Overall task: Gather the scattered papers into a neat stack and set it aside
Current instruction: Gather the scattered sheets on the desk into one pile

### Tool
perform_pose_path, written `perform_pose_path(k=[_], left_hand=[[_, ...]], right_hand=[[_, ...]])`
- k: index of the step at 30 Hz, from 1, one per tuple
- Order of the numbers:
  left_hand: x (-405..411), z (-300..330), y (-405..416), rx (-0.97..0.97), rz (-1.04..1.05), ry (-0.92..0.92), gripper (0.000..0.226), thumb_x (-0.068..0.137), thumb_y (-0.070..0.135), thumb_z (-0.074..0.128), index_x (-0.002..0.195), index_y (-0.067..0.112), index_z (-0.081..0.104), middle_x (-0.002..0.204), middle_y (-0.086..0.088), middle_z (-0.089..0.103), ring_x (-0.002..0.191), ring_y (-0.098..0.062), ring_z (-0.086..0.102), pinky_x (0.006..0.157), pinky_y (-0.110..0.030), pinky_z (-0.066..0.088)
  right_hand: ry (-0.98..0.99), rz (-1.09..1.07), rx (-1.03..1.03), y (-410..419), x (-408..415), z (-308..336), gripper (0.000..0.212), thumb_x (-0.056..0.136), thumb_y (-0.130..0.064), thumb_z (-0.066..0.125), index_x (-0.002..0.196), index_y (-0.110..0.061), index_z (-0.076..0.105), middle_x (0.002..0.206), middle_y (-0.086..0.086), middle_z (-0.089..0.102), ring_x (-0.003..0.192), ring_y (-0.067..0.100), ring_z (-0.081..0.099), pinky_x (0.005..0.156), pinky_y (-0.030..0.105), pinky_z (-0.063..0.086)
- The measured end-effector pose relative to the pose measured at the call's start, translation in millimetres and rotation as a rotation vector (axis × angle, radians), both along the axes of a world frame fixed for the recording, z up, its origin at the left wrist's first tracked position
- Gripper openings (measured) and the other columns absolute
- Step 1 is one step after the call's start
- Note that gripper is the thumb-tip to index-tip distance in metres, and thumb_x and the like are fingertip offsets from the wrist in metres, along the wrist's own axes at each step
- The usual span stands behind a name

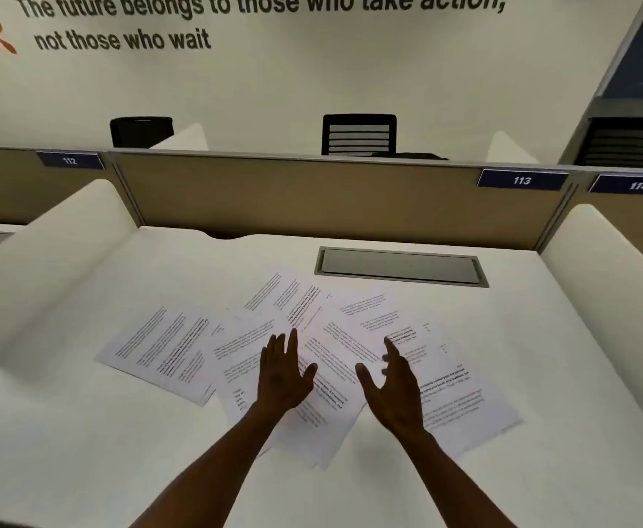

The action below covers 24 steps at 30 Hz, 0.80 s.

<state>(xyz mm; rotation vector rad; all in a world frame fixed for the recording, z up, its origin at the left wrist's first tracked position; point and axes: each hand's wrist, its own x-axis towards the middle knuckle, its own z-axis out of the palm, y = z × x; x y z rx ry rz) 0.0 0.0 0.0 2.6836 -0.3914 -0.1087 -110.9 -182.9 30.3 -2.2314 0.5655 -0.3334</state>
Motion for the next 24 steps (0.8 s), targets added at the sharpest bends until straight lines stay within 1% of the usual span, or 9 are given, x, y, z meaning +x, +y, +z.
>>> perform_pose_path(k=[2,5,7,10,13,16,19,22,24], left_hand=[[-1.0,-2.3,6.4,0.018,0.048,0.029,0.088,0.092,0.055,0.05,0.158,0.016,0.008,0.166,-0.014,0.015,0.154,-0.031,0.005,0.125,-0.044,0.006],[-3.1,-8.5,17.8,0.053,0.078,0.059,0.086,0.092,0.056,0.05,0.158,0.016,0.011,0.165,-0.014,0.017,0.154,-0.031,0.009,0.125,-0.043,0.007],[-4.6,-9.6,20.5,0.052,0.084,0.074,0.084,0.092,0.055,0.051,0.157,0.015,0.016,0.164,-0.014,0.02,0.153,-0.032,0.014,0.124,-0.044,0.009],[-5.3,-11.4,22.4,0.07,0.095,0.091,0.079,0.091,0.054,0.052,0.154,0.013,0.027,0.159,-0.014,0.031,0.148,-0.032,0.025,0.122,-0.044,0.015],[-7.8,-13.8,21.9,0.097,0.089,0.108,0.077,0.09,0.054,0.052,0.152,0.013,0.031,0.155,-0.013,0.036,0.144,-0.03,0.031,0.122,-0.045,0.018],[-8.3,-15.9,20.4,0.13,0.102,0.083,0.078,0.089,0.056,0.052,0.151,0.014,0.031,0.155,-0.014,0.033,0.145,-0.031,0.027,0.122,-0.047,0.015],[-6.4,-14.8,17.9,0.153,0.11,0.14,0.082,0.089,0.058,0.051,0.154,0.014,0.025,0.157,-0.015,0.03,0.146,-0.033,0.026,0.122,-0.049,0.014],[-1.9,-12.0,14.8,0.147,0.138,0.158,0.087,0.088,0.059,0.052,0.155,0.013,0.022,0.155,-0.017,0.033,0.144,-0.035,0.028,0.12,-0.051,0.018],[2.0,-8.2,12.1,0.131,0.175,0.175,0.089,0.087,0.059,0.054,0.154,0.011,0.022,0.153,-0.018,0.036,0.143,-0.037,0.03,0.119,-0.052,0.02]], right_hand=[[0.047,0.015,0.051,4.9,-3.5,-5.3,0.079,0.083,-0.06,0.059,0.148,-0.03,0.025,0.135,0.002,0.054,0.116,0.016,0.058,0.097,0.042,0.051],[0.151,0.05,0.054,11.3,-11.9,-18.6,0.077,0.083,-0.059,0.061,0.146,-0.027,0.031,0.132,0.003,0.057,0.115,0.017,0.059,0.097,0.039,0.05],[0.175,0.044,0.06,13.4,-11.2,-22.6,0.076,0.083,-0.058,0.062,0.146,-0.024,0.034,0.133,0.004,0.057,0.117,0.019,0.058,0.1,0.039,0.049],[0.225,0.047,0.063,15.8,-7.4,-28.0,0.078,0.084,-0.057,0.061,0.146,-0.021,0.034,0.139,0.007,0.054,0.125,0.023,0.053,0.107,0.041,0.043],[0.262,0.069,0.04,19.6,-8.2,-34.4,0.079,0.084,-0.059,0.059,0.147,-0.017,0.035,0.144,0.007,0.049,0.133,0.024,0.046,0.11,0.038,0.037],[0.28,0.145,-0.101,24.5,-13.5,-43.5,0.078,0.084,-0.061,0.055,0.145,-0.015,0.037,0.146,0.007,0.047,0.135,0.024,0.04,0.11,0.036,0.036],[0.345,0.253,-0.277,27.5,-19.4,-52.1,0.078,0.083,-0.064,0.05,0.144,-0.016,0.039,0.153,0.009,0.037,0.141,0.026,0.029,0.114,0.038,0.031],[0.384,0.3,-0.357,29.0,-21.0,-57.5,0.078,0.083,-0.065,0.05,0.144,-0.019,0.037,0.158,0.011,0.028,0.145,0.029,0.022,0.116,0.041,0.025],[0.389,0.311,-0.374,29.2,-20.5,-59.6,0.078,0.083,-0.064,0.051,0.145,-0.018,0.036,0.159,0.011,0.025,0.146,0.029,0.02,0.117,0.042,0.024]])
